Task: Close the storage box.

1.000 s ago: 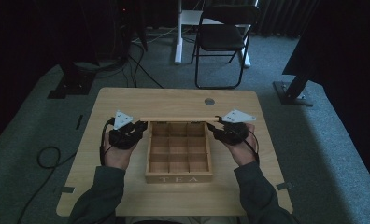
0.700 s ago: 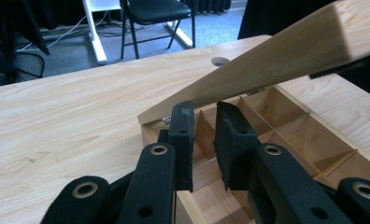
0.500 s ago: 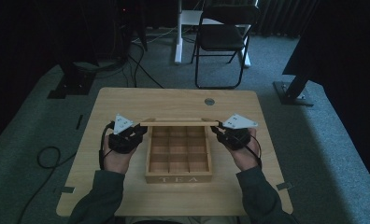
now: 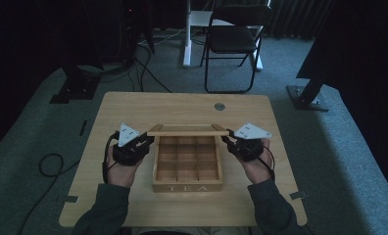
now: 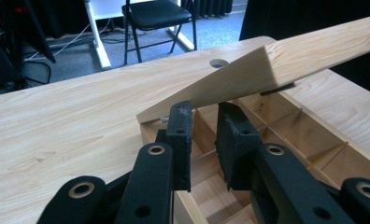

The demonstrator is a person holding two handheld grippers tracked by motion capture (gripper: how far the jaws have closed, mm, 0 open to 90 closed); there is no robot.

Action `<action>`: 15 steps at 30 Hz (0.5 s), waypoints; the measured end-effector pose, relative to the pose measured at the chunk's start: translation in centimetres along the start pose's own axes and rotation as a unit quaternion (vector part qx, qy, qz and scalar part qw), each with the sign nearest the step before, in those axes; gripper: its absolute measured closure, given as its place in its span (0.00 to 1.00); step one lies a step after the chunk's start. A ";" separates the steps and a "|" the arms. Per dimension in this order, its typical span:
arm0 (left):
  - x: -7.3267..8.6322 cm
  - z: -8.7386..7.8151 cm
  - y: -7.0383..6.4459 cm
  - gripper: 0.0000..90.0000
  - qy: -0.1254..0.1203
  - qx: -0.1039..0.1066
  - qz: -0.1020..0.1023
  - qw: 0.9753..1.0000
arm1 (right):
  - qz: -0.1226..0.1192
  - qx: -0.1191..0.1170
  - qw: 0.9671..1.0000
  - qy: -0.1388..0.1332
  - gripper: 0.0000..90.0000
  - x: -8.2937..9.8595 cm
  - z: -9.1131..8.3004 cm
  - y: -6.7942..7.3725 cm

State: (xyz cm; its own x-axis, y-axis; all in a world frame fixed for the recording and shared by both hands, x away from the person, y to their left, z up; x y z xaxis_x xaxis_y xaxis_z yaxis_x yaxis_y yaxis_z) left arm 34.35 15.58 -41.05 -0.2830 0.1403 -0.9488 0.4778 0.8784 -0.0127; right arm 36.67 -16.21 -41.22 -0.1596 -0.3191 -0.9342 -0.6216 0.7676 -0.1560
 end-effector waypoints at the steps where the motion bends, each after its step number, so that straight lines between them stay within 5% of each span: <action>1: 0.0 -0.1 0.0 0.84 0.000 0.000 0.000 1.000 | 0.002 0.001 1.000 0.000 0.80 0.0 0.0 0.1; 15: 0.6 -1.1 -0.6 0.84 -0.004 0.005 0.001 1.000 | 0.002 0.005 1.000 0.005 0.80 0.3 -1.0 0.8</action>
State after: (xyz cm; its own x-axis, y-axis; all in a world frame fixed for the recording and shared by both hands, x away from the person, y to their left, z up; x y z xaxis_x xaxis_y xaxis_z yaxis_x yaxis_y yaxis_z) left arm 33.01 15.64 -41.24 -0.2750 0.1380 -0.9515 0.4866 0.8735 -0.0140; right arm 35.36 -16.22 -41.32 -0.1691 -0.3215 -0.9317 -0.6126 0.7748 -0.1562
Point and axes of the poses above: each handheld gripper's, and its own axes: z roughly forward along the jaws, x roughly out of its underside, y roughly to its left, the point moved 4 cm from there along z, roughly forward along the jaws, and after that the axes turned 8 degrees about -y, right-handed, at the moved point
